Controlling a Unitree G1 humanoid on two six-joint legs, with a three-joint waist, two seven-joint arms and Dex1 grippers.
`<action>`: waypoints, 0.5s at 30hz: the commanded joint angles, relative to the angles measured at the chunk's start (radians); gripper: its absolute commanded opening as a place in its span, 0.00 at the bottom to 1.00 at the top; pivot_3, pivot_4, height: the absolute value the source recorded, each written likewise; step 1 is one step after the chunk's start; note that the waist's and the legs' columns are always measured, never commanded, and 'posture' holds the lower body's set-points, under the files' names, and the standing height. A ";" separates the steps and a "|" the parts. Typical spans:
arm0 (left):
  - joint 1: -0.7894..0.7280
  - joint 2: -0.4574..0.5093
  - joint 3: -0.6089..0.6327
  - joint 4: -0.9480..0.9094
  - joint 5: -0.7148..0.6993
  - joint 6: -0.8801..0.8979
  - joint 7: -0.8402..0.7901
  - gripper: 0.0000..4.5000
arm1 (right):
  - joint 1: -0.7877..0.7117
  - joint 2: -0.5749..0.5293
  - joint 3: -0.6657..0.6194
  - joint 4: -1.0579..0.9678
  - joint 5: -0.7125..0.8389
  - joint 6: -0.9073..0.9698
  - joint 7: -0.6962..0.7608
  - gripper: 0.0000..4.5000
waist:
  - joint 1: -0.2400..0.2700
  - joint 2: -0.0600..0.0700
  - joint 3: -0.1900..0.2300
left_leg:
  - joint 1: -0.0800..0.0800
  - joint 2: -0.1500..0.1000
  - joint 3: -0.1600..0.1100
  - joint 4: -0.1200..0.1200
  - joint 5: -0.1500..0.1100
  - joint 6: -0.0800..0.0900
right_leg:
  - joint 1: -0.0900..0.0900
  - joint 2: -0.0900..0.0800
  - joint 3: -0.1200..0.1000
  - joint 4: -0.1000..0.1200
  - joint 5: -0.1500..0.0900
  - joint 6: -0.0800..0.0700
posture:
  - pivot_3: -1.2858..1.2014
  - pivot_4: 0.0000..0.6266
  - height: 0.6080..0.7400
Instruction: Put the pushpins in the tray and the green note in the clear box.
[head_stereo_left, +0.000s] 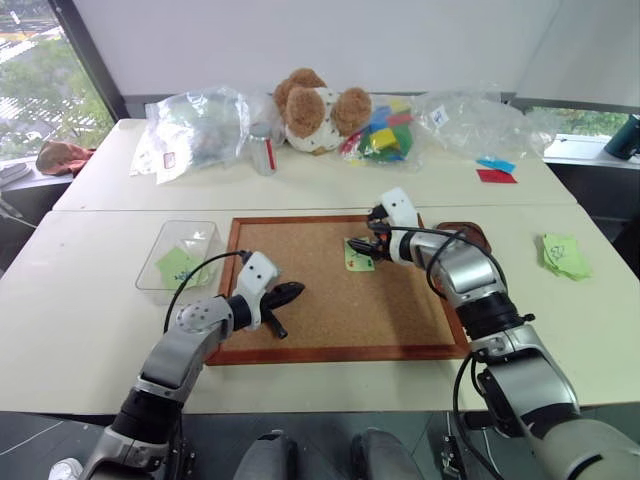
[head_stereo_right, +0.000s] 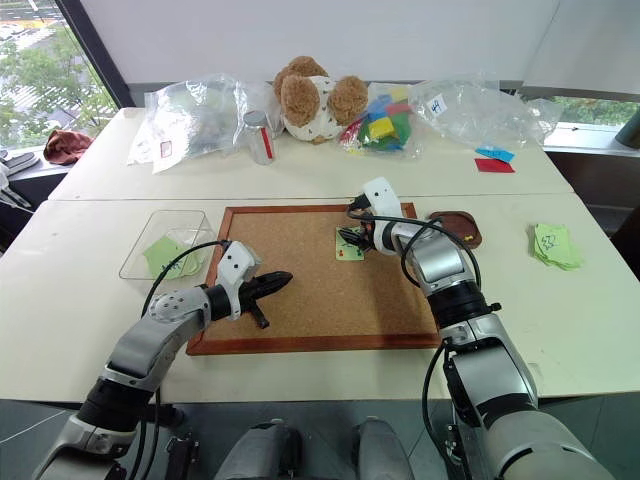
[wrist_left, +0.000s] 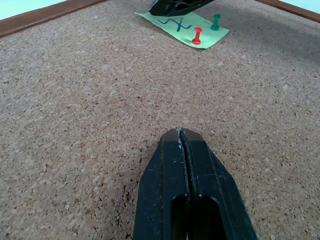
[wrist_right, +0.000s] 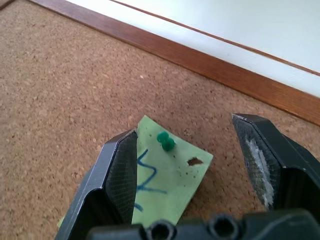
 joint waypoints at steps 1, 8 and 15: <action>0.016 -0.002 0.002 -0.006 0.011 0.011 0.005 0.00 | -0.017 0.007 -0.008 -0.010 -0.012 -0.027 0.009 0.60 | -0.001 0.000 0.000 | 0.000 0.000 0.000 0.000 0.000 0.000 | 0.000 0.000 0.000 0.000 0.000 0.000 | 0.52 0.24 1.00; 0.011 -0.006 0.006 0.002 0.011 0.012 0.008 0.00 | -0.019 0.014 0.009 0.018 -0.037 -0.063 0.021 0.01 | 0.000 0.000 0.000 | 0.000 0.000 0.000 0.000 0.000 0.000 | 0.000 0.000 0.000 0.001 0.000 0.000 | 0.52 0.24 1.00; 0.018 -0.003 0.015 -0.001 0.008 0.014 0.010 0.00 | -0.008 0.014 -0.008 -0.022 -0.023 -0.040 0.043 0.01 | -0.001 0.000 0.000 | 0.000 0.000 0.000 0.000 0.000 0.000 | 0.000 0.000 0.000 0.001 0.000 0.000 | 0.52 0.24 1.00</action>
